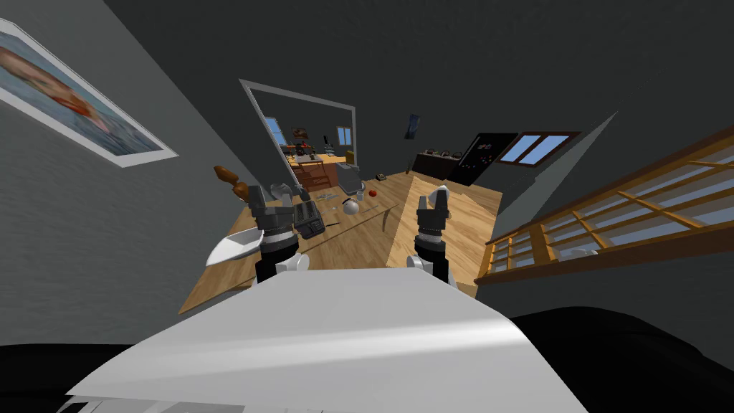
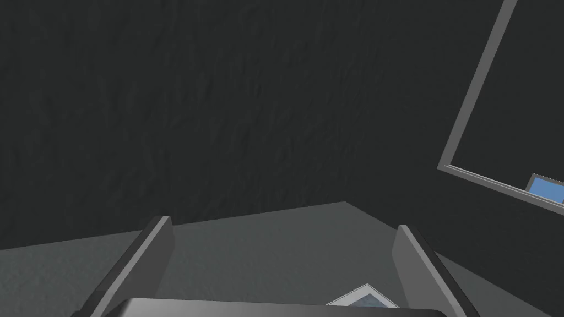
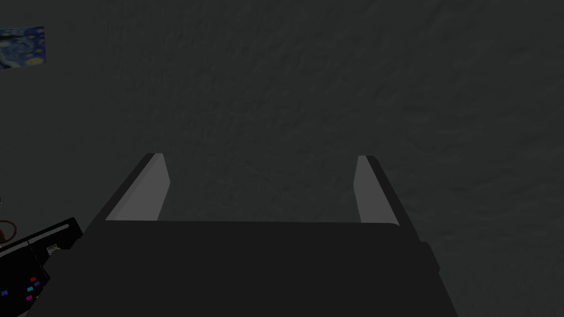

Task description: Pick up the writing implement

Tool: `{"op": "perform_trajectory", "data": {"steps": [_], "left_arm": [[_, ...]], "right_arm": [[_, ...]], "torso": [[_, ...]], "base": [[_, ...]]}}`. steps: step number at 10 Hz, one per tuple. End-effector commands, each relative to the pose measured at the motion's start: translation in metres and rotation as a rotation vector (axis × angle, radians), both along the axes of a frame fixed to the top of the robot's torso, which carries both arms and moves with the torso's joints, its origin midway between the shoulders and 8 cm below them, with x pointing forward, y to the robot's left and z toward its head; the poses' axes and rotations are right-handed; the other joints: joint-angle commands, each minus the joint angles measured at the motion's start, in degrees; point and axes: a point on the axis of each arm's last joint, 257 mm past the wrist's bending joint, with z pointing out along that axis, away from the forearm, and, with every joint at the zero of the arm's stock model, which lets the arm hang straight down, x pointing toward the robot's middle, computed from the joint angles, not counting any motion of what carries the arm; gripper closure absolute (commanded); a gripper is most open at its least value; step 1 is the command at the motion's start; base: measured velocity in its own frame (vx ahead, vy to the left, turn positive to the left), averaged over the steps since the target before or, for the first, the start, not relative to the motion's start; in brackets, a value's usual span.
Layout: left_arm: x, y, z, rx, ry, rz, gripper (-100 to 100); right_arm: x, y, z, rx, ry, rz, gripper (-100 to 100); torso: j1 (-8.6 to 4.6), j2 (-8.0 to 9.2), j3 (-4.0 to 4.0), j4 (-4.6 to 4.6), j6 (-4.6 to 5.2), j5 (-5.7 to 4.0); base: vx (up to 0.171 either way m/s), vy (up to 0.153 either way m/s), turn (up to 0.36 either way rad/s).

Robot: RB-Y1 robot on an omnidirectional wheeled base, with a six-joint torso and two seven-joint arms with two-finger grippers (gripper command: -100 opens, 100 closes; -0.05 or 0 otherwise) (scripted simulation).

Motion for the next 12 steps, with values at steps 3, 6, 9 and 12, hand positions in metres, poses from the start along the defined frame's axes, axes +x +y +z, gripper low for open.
{"op": "perform_trajectory", "data": {"steps": [3,6,9,12], "left_arm": [[0.025,0.001,-0.016,0.048,0.075,-0.018,-100],[0.058,0.008,-0.042,0.085,0.179,-0.023,-100],[0.087,0.019,-0.069,0.101,0.284,-0.018,-100],[0.113,0.033,-0.094,0.112,0.384,-0.006,-100]], "right_arm": [[0.0,0.0,0.0,0.0,0.0,0.0,0],[0.0,0.0,0.0,0.0,0.0,0.0,0],[0.0,0.0,0.0,0.0,0.0,0.0,0],[0.0,0.0,0.0,0.0,0.0,0.0,0]], "torso": [[-0.1,-0.05,-0.03,-0.01,0.01,-0.02],[-0.15,-0.07,-0.04,-0.02,0.01,-0.03],[-0.15,-0.04,-0.03,-0.01,-0.01,-0.04],[-0.12,-0.08,-0.04,-0.02,-0.01,-0.03]], "base": [[0.007,-0.032,-0.045],[0.01,-0.048,-0.053],[0.008,-0.042,-0.033],[0.02,-0.037,-0.038]]}}
